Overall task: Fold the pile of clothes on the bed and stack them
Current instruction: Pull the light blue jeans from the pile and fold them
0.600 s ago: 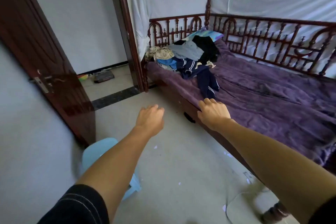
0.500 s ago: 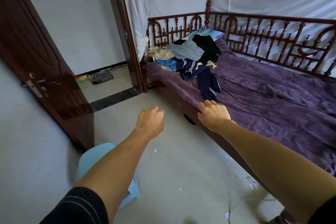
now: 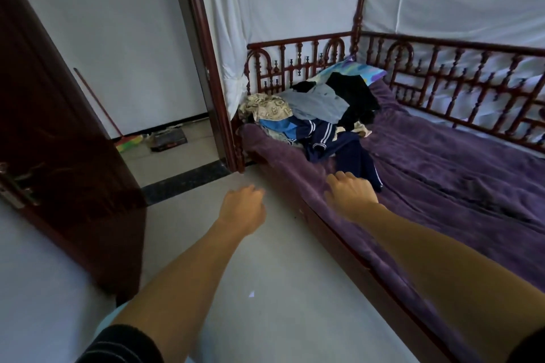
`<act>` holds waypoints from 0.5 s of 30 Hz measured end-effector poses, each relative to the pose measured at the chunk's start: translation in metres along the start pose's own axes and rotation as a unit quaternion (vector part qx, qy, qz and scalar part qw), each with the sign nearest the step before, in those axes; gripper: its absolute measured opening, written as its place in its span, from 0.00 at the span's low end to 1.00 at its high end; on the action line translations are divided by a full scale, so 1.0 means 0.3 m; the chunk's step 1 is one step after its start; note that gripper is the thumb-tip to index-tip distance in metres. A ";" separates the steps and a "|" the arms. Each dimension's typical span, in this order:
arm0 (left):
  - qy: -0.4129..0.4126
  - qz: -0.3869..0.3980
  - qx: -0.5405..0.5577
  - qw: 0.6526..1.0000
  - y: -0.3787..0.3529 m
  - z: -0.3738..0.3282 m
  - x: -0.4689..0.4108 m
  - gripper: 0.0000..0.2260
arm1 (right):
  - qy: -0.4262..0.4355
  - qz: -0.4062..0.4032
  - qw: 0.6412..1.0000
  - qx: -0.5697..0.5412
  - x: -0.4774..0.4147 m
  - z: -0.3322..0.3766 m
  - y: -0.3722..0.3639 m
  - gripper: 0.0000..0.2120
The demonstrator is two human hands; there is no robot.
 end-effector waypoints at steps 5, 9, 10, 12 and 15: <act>-0.014 -0.004 0.004 1.000 -0.194 0.084 -0.293 0.09 | -0.007 0.002 1.000 -0.003 -0.289 -0.067 -0.192 0.15; -0.045 -0.006 0.028 0.999 -0.330 0.173 -0.585 0.09 | -0.030 -0.004 1.000 0.006 -0.561 -0.122 -0.340 0.14; -0.048 -0.007 0.029 0.998 -0.355 0.196 -0.659 0.10 | -0.037 -0.001 0.999 0.003 -0.630 -0.135 -0.368 0.14; -0.066 -0.009 0.020 0.998 -0.401 0.240 -0.817 0.10 | -0.051 -0.007 0.999 -0.007 -0.763 -0.167 -0.423 0.15; -0.072 -0.006 0.029 0.997 -0.466 0.300 -1.038 0.10 | -0.071 -0.018 0.997 -0.019 -0.941 -0.217 -0.495 0.16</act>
Point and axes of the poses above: each hand's wrist, its own x-axis away from the middle knuckle, its own y-axis out of the back of the hand, z = x × y, the point moved 3 cm from there along -x, towards the middle knuckle, and after that the axes turned 15 degrees about -z, right-handed, at the moved point
